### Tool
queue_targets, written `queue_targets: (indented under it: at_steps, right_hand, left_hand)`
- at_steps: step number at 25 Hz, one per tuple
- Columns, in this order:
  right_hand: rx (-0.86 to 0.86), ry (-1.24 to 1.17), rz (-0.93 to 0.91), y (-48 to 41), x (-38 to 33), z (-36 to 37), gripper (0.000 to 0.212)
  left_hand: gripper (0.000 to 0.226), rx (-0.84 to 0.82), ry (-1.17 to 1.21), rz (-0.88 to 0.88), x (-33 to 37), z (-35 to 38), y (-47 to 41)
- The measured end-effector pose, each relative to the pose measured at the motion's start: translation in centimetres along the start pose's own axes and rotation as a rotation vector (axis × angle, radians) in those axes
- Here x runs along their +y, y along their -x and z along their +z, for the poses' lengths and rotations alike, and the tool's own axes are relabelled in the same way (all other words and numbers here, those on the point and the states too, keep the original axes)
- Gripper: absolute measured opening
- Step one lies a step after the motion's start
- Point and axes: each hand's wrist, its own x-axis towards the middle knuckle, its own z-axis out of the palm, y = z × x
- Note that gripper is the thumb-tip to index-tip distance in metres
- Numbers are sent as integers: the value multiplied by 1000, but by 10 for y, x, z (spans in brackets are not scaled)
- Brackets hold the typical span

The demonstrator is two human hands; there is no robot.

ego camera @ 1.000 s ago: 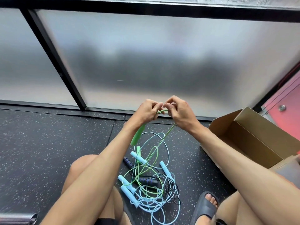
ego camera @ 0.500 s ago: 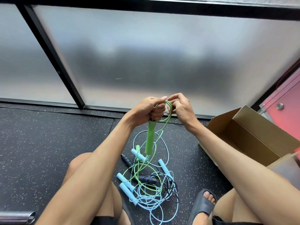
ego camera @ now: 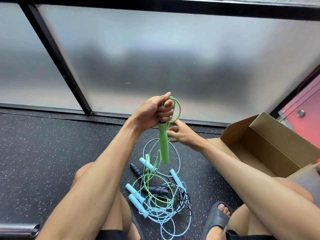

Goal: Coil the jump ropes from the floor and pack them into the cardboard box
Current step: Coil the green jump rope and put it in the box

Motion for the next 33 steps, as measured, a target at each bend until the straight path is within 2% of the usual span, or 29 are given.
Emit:
queue_targets:
  at_steps: [2,4,9,11,13,16,18,22,25,29,31,33]
  right_hand:
    - [-36,37,-16,1,-1,5,11]
    - [-34,20,-20,2,-4,7,14]
    - [238,-137,-54,4,-31,-16,12]
    - [386,3,-126,0,-35,-29,15]
    - [448,173,-202,-1,-35,-33,18]
    - [331,412,-266,7,-32,-28,21]
    - [222,447,-262,13,-31,-22,22]
    - [124,292,-172,17,-30,-15,19]
    - [31,170,-26,18,-28,-14,14]
    - [-111,206,176,20,-8,-12,7]
    - [-114,145,203,23,-3,-12,5]
    - [-70,50,166,27,-11,-13,6]
  left_hand:
    - [44,7,-13,6,0,-1,1]
    - [42,47,-21,50,1,-5,0]
    - [40,260,49,242,10,-24,-1]
    - [40,324,81,284,11,-28,-1]
    - [39,348,132,294,11,-29,-2]
    - [34,373,203,305,12,-28,-3]
    - [33,384,242,325,11,-25,-4]
    - [30,431,228,377,6,-20,-7]
    - [27,454,265,411,7,-19,-8]
    - [28,456,343,394,11,-21,-4]
    - [29,463,317,407,11,-22,-4]
    - [29,473,192,439,10,-23,-5]
